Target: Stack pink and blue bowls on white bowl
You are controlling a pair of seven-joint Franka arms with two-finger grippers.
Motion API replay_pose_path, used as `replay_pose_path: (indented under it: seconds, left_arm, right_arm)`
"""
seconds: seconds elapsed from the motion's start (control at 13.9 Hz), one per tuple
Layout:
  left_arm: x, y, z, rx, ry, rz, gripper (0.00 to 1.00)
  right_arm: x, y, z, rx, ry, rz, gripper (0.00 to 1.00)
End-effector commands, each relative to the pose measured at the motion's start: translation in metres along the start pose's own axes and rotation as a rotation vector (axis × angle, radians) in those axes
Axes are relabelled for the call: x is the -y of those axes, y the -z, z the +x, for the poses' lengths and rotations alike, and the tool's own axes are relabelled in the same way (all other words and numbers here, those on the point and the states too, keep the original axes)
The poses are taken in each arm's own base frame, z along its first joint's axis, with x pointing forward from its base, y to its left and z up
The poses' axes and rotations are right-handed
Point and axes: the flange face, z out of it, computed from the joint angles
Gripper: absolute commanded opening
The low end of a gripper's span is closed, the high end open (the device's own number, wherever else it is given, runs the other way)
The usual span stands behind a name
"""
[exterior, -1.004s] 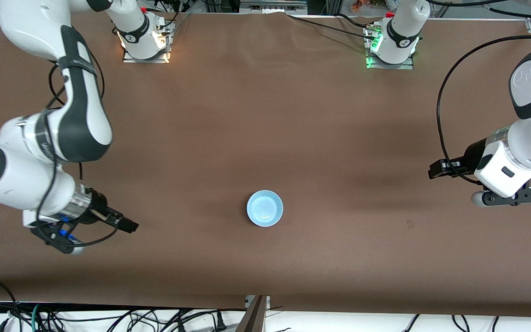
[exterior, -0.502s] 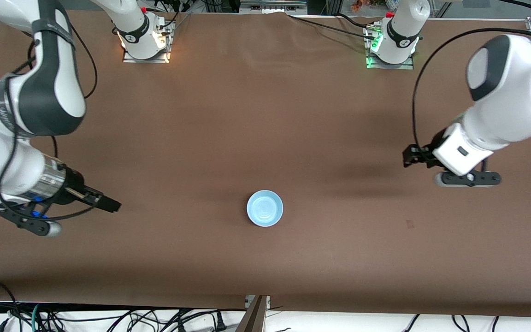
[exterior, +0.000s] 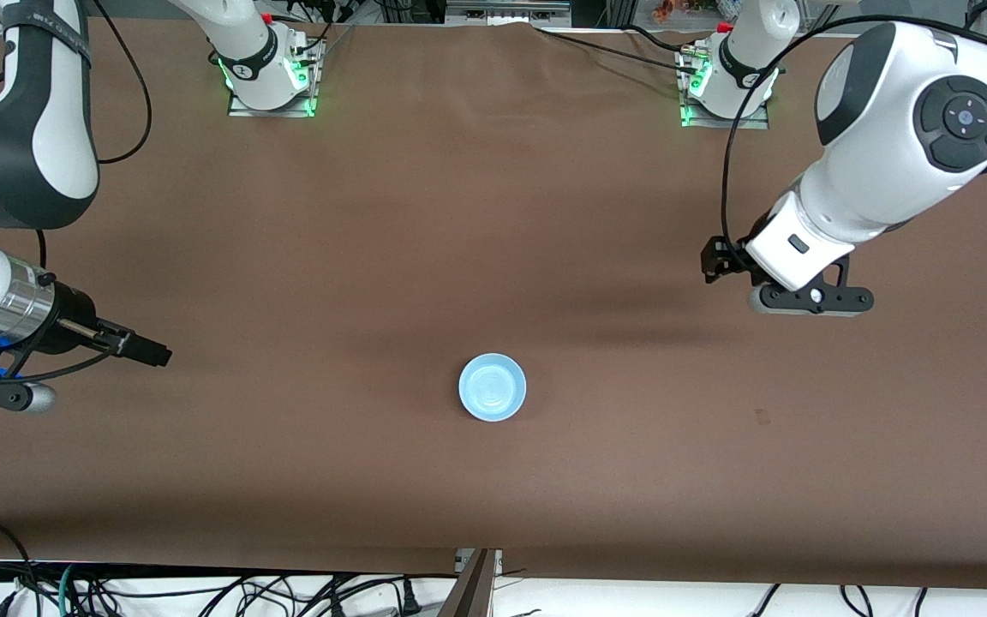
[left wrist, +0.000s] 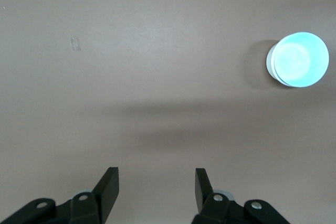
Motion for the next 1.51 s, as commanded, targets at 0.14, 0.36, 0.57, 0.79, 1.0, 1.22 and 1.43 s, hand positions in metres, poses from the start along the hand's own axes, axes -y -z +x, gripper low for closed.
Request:
replay_pose_path:
  seconds: [0.14,0.36,0.57,0.79,1.0,1.22,1.43]
  left_arm:
    - [-0.011,0.003,-0.035,0.01,-0.035,0.02,0.67]
    - [-0.013,0.007,-0.048,0.012,-0.031,0.021,0.67]
    - [-0.003,0.01,-0.06,0.01,-0.033,0.02,0.67]
    - [0.021,0.015,-0.053,0.002,0.004,0.016,0.67]
    - [0.055,0.024,-0.047,-0.007,0.028,0.013,0.69]
    - [0.096,0.035,-0.042,-0.021,0.06,0.004,0.69]
    - [0.131,0.048,-0.042,-0.028,0.116,-0.003,0.73]
  right_arm:
    - [0.006,0.001,-0.016,0.007,0.033,-0.018,1.0]
    - [-0.007,0.014,-0.026,0.018,0.027,-0.001,1.0]
    - [-0.022,0.046,-0.068,0.03,0.046,0.037,1.0]
    - [-0.033,0.058,-0.111,0.007,0.076,-0.001,1.0]
    - [-0.032,0.055,-0.105,0.009,0.103,-0.014,1.0]
    - [-0.033,0.059,-0.103,0.003,0.12,-0.009,1.0]
    - [-0.034,0.066,-0.101,-0.009,0.125,0.002,1.0]
